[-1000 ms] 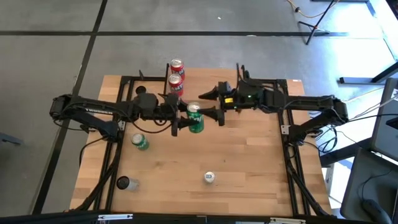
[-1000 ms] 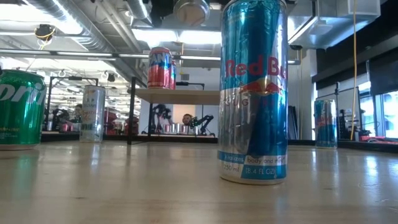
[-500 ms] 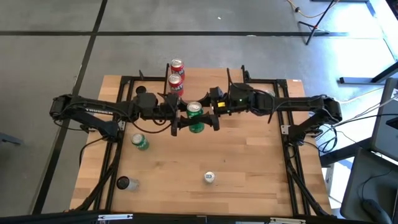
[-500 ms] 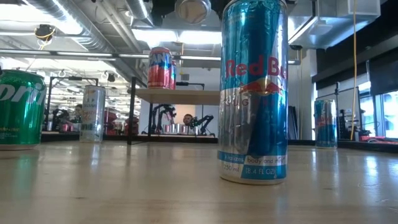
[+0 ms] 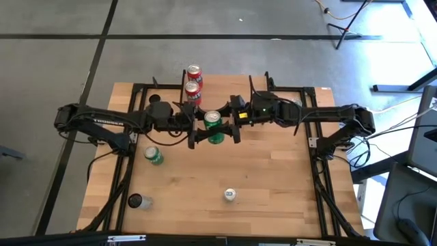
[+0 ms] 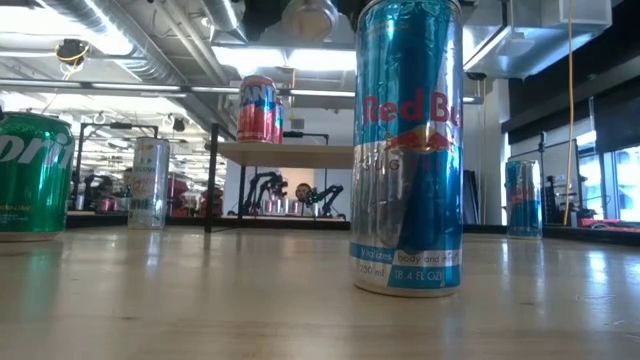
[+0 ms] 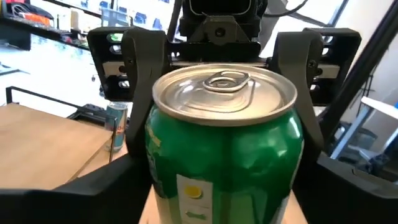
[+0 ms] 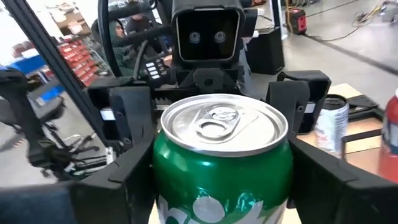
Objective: Place canned beverage on shelf
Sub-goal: Put the right green soda can on the shelf
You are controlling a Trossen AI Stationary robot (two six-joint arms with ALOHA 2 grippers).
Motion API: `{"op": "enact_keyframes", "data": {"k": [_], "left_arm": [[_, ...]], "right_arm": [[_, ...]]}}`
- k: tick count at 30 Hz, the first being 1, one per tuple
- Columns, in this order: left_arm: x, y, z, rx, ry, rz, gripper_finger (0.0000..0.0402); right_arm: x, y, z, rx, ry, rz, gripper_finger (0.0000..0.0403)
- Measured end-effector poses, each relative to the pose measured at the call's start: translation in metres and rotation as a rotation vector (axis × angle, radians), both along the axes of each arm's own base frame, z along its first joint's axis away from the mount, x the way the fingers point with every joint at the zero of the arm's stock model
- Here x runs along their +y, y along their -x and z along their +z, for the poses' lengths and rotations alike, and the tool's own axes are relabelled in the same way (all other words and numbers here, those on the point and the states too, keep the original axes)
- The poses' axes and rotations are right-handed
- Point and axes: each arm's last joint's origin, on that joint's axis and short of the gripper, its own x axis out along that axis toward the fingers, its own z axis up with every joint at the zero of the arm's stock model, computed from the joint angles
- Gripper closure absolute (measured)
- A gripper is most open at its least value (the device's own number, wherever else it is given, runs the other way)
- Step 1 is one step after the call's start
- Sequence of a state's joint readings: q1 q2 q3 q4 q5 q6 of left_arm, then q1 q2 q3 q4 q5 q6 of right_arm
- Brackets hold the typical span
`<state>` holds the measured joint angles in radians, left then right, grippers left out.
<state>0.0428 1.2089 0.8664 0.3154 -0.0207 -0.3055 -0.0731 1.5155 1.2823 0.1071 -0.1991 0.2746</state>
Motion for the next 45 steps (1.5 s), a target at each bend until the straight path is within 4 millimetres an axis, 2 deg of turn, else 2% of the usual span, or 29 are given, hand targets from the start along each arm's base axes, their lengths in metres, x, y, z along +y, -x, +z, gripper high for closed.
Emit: {"op": "enact_keyframes", "data": {"k": [6, 13, 17, 28, 37, 41, 45], "left_arm": [[-0.001, 0.014, 0.000, 0.104, 0.007, -0.008, 0.0045], [-0.001, 0.028, -0.003, 0.204, 0.047, 0.026, 0.0043], [-0.002, 0.030, -0.005, 0.231, 0.113, 0.026, 0.0043], [-0.004, 0.030, -0.005, 0.222, 0.143, 0.016, 0.0042], [-0.007, 0.030, -0.005, 0.217, 0.141, 0.015, 0.0042], [-0.007, 0.030, -0.005, 0.218, 0.142, 0.017, 0.0042], [-0.007, 0.030, -0.005, 0.218, 0.142, 0.017, 0.0042]], "right_arm": [[-0.020, 0.012, 0.009, -0.018, 0.073, -0.063, 0.0138], [-0.071, 0.019, 0.005, 0.007, 0.159, -0.220, 0.0138], [-0.102, 0.019, -0.001, 0.000, 0.228, -0.283, 0.0138], [-0.168, -0.008, -0.060, -0.013, 0.249, -0.252, 0.0138], [-0.194, -0.015, -0.087, -0.053, 0.311, -0.273, 0.0138], [-0.197, -0.021, -0.095, -0.065, 0.317, -0.270, 0.0138], [-0.197, -0.021, -0.096, -0.060, 0.318, -0.292, 0.0138]]}}
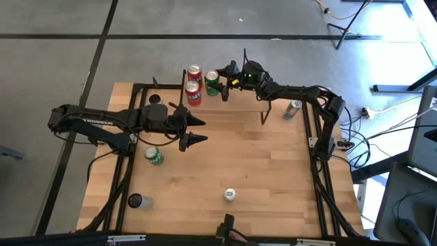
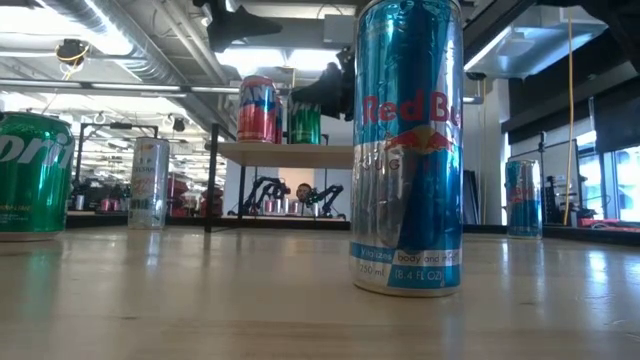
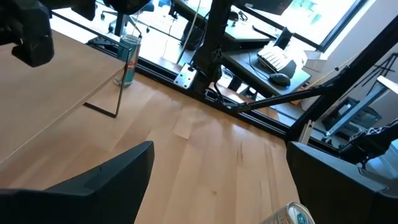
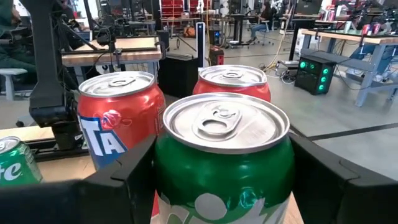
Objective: Place canned beverage on shelf
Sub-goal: Put the right green soda can on the shelf
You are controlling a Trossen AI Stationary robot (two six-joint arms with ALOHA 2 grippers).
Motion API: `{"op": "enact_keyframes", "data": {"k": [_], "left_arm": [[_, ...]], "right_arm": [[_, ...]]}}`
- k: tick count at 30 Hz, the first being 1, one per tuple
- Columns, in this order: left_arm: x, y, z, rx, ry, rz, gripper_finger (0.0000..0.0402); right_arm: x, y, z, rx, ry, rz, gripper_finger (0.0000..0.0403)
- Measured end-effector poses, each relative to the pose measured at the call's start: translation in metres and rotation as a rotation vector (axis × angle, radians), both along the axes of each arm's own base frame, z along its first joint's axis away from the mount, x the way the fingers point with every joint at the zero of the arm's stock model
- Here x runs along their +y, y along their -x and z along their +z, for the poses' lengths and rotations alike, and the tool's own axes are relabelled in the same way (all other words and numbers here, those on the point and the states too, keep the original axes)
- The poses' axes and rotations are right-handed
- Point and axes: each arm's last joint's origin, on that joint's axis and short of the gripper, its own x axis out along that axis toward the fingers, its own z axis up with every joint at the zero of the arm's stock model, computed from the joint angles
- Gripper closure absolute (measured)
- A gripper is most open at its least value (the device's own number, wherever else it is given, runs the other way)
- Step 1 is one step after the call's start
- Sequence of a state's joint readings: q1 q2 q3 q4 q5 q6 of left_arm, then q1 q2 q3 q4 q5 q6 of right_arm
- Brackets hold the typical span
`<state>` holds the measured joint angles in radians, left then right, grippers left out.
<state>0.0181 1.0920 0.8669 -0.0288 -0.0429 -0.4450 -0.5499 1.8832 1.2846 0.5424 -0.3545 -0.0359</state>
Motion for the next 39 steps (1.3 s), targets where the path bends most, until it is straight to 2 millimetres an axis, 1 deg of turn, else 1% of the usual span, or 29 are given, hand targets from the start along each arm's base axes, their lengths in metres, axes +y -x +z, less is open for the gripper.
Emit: {"op": "enact_keyframes", "data": {"k": [3, 4, 7, 8, 9, 10, 13, 15, 17, 20, 24, 27, 32, 39], "left_arm": [[0.000, 0.000, 0.000, 0.000, 0.000, 0.000, 0.0042], [0.000, 0.000, 0.000, 0.000, 0.000, 0.000, 0.0042], [0.000, 0.000, 0.000, 0.000, 0.000, 0.000, 0.0042], [0.000, 0.000, 0.000, 0.000, 0.000, 0.000, 0.0042], [0.000, 0.000, 0.000, 0.000, 0.000, 0.000, 0.0042], [0.000, 0.000, 0.000, 0.000, 0.000, 0.000, 0.0042], [0.000, 0.000, 0.000, 0.001, -0.002, 0.000, 0.0042], [0.000, 0.000, 0.000, 0.000, 0.012, 0.000, 0.0042], [0.000, 0.000, 0.000, -0.003, 0.034, -0.005, 0.0042], [-0.001, 0.000, 0.000, -0.004, 0.036, -0.009, 0.0042], [-0.001, 0.000, 0.000, -0.003, 0.023, -0.013, 0.0042], [-0.001, 0.000, 0.000, -0.003, 0.022, -0.014, 0.0042], [-0.001, 0.000, 0.000, -0.003, 0.022, -0.014, 0.0042], [-0.001, 0.000, 0.000, -0.003, 0.029, -0.017, 0.0042]], "right_arm": [[-0.001, 0.000, 0.000, -0.003, 0.004, -0.024, 0.0135], [-0.001, 0.000, 0.000, -0.003, 0.003, -0.029, 0.0119], [-0.001, 0.000, 0.000, -0.003, 0.001, -0.030, 0.0041], [-0.001, 0.000, 0.000, -0.002, 0.001, -0.031, 0.0027], [-0.001, 0.000, 0.000, -0.001, 0.000, -0.030, 0.0021], [-0.001, 0.000, 0.000, -0.001, -0.001, -0.028, 0.0027], [0.000, 0.002, 0.002, -0.004, 0.001, -0.030, 0.0064], [0.002, 0.005, 0.012, -0.020, 0.010, -0.031, 0.0085], [0.005, 0.011, 0.027, -0.047, 0.027, -0.032, 0.0101], [0.012, 0.021, 0.047, -0.058, 0.035, -0.032, 0.0114], [0.017, 0.029, 0.058, -0.043, 0.029, -0.032, 0.0116], [0.019, 0.033, 0.061, -0.016, 0.014, -0.032, 0.0114], [0.020, 0.035, 0.055, 0.063, -0.032, -0.032, 0.0114], [0.022, 0.038, 0.052, 0.107, -0.063, -0.031, 0.0114]]}}
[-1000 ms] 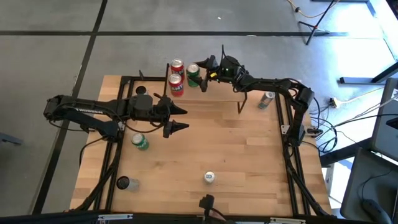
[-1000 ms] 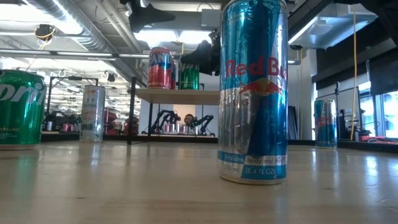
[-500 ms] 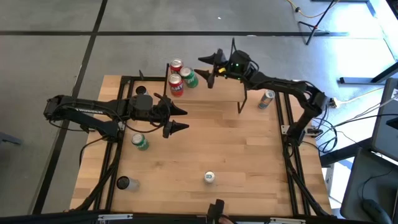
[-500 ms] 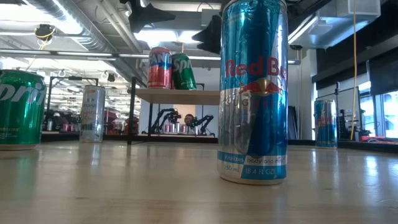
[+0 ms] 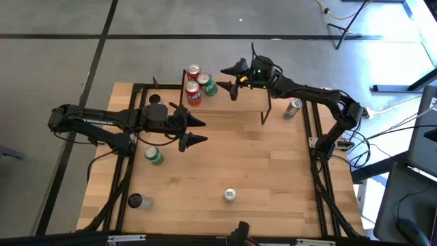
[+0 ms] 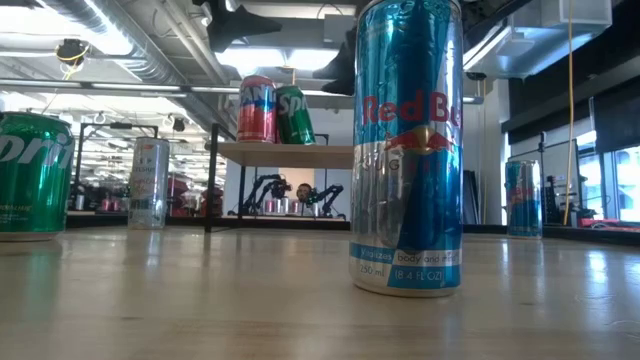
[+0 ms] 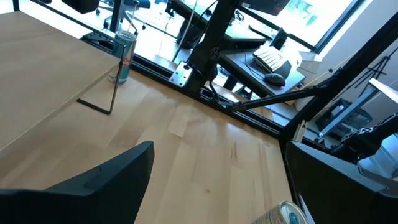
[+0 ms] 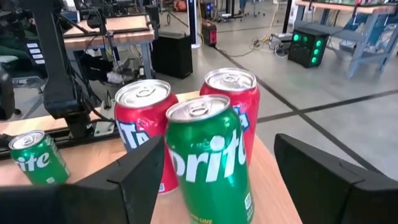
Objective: Place canned beverage on shelf
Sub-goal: Put the right green soda can on the shelf, then put the green soda can on the shelf aligned with the other green soda can
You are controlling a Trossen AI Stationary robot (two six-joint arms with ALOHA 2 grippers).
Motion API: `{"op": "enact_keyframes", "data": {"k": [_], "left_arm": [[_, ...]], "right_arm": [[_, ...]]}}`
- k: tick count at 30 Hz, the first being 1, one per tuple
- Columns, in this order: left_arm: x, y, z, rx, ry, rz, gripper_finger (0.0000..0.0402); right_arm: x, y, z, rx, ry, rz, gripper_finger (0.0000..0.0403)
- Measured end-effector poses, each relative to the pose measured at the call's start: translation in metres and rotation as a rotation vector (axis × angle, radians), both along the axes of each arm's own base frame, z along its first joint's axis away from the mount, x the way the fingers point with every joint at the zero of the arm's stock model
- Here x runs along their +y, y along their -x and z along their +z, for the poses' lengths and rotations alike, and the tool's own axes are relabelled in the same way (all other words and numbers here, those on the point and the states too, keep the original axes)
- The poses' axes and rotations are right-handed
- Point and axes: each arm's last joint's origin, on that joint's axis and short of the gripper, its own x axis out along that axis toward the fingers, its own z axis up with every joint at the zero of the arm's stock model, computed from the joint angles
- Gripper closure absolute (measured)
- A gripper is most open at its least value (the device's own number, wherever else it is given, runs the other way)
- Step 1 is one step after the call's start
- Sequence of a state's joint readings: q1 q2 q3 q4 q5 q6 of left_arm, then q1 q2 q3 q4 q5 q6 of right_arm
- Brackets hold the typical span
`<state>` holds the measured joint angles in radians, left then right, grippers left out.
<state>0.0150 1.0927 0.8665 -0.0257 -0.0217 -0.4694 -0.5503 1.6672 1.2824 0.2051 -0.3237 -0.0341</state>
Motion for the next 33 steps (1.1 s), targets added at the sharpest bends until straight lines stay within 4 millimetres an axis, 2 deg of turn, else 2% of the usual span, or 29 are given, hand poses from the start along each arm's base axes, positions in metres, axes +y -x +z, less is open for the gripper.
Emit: {"op": "enact_keyframes", "data": {"k": [7, 10, 13, 17, 21, 28, 33], "left_arm": [[-0.001, 0.002, 0.002, -0.004, 0.103, 0.016, 0.0043], [-0.001, 0.003, 0.016, -0.018, 0.095, 0.025, 0.0047], [0.000, 0.008, 0.033, 0.069, 0.082, 0.040, 0.0049], [-0.003, 0.023, 0.052, 0.268, 0.099, 0.097, 0.0049], [-0.011, 0.047, 0.062, 0.470, 0.216, 0.173, 0.0049], [-0.024, 0.078, 0.051, 0.771, 0.326, 0.343, 0.0049], [-0.028, 0.079, 0.045, 0.782, 0.327, 0.380, 0.0049]], "right_arm": [[0.014, 0.023, 0.029, -0.003, -0.001, 0.002, 0.0114], [0.024, 0.035, 0.041, 0.010, -0.016, 0.029, 0.0114], [0.036, 0.044, 0.050, 0.030, -0.039, 0.061, 0.0113], [0.055, 0.047, 0.051, 0.082, -0.074, 0.124, 0.0113], [0.075, 0.043, 0.046, 0.149, -0.102, 0.185, 0.0113], [0.098, 0.030, 0.037, 0.215, -0.084, 0.218, 0.0113], [0.109, 0.023, 0.035, 0.221, -0.064, 0.211, 0.0113]]}}
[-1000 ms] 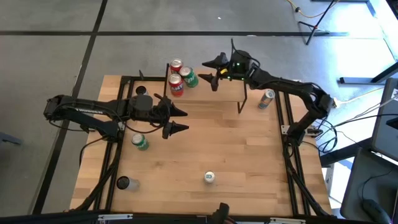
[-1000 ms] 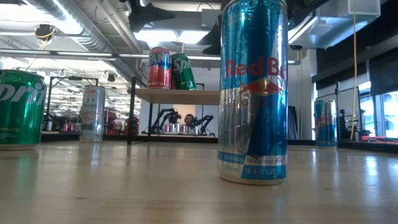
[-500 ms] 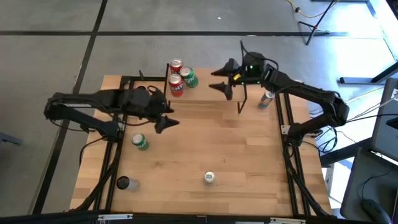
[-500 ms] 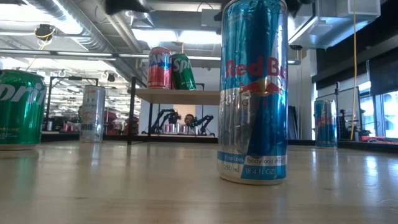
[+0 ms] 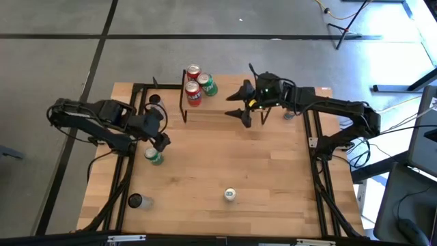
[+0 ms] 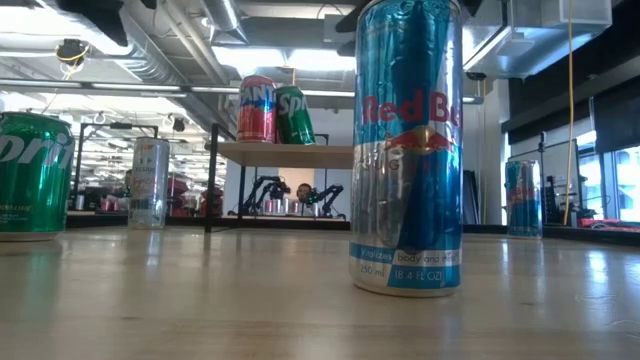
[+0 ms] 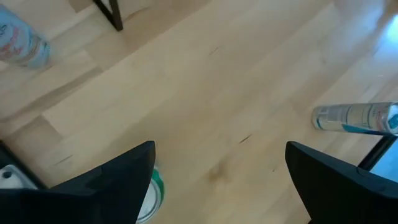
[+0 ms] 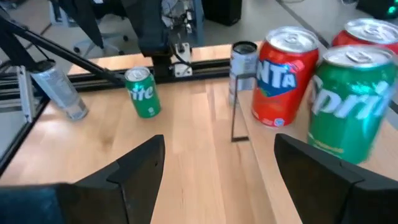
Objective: Place canned beverage on shelf
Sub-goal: Put the green soda can on the shelf aligned with the other green soda can
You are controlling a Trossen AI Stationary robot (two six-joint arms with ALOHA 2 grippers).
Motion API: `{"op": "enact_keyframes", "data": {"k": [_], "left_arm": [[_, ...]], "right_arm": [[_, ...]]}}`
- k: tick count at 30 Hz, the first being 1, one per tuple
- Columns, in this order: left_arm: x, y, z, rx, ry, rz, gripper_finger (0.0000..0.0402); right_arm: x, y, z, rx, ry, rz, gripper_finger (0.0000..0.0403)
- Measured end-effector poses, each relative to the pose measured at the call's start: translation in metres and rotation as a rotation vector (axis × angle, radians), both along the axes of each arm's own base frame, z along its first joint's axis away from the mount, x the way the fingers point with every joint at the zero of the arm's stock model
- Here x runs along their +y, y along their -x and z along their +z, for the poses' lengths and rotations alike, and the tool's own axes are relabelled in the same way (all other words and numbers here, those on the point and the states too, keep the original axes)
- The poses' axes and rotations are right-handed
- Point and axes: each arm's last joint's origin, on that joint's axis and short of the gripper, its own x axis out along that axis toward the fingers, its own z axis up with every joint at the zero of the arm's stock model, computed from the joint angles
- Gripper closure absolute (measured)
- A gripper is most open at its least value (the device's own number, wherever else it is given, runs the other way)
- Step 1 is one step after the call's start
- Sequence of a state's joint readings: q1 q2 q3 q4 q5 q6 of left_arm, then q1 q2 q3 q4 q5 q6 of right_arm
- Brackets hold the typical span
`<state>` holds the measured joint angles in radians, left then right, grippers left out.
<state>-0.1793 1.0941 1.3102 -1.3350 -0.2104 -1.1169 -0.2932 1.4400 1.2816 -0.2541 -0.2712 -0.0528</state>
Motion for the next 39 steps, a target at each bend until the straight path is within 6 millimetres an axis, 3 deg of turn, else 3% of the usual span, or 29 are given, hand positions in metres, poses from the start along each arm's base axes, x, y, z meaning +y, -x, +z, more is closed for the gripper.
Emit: {"op": "enact_keyframes", "data": {"k": [9, 18, 23, 29, 39], "left_arm": [[0.000, -0.007, 0.004, -0.082, -0.032, -0.006, 0.0049], [0.004, -0.017, 0.011, -0.192, -0.077, -0.033, 0.0049], [0.010, -0.019, 0.011, -0.200, -0.073, -0.036, 0.0049], [0.012, -0.019, 0.012, -0.201, -0.070, -0.043, 0.0049], [0.012, -0.020, 0.012, -0.203, -0.063, -0.048, 0.0049]], "right_arm": [[0.001, -0.009, 0.006, -0.087, 0.070, -0.135, 0.0113], [-0.025, -0.021, 0.010, -0.139, 0.085, -0.296, 0.0113], [-0.040, -0.050, 0.019, -0.074, 0.050, -0.312, 0.0113], [-0.056, -0.081, 0.032, 0.031, 0.126, -0.343, 0.0113], [-0.063, -0.085, 0.036, 0.118, 0.201, -0.341, 0.0113]]}}
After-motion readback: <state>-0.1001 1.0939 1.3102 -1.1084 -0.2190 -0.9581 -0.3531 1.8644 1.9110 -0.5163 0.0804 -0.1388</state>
